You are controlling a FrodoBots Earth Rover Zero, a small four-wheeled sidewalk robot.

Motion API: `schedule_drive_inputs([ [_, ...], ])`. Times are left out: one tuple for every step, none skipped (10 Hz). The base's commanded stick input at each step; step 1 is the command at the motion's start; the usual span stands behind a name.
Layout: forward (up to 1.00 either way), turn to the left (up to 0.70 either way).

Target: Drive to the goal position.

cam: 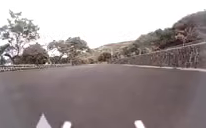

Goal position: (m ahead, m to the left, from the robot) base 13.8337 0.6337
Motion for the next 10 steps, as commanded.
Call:
schedule_drive_inputs([
  [1.00,0.00],
  [1.00,0.00],
  [1.00,0.00],
  [1.00,0.00],
  [1.00,0.00],
  [1.00,0.00],
  [1.00,0.00],
  [1.00,0.00],
  [1.00,0.00],
  [1.00,0.00],
])
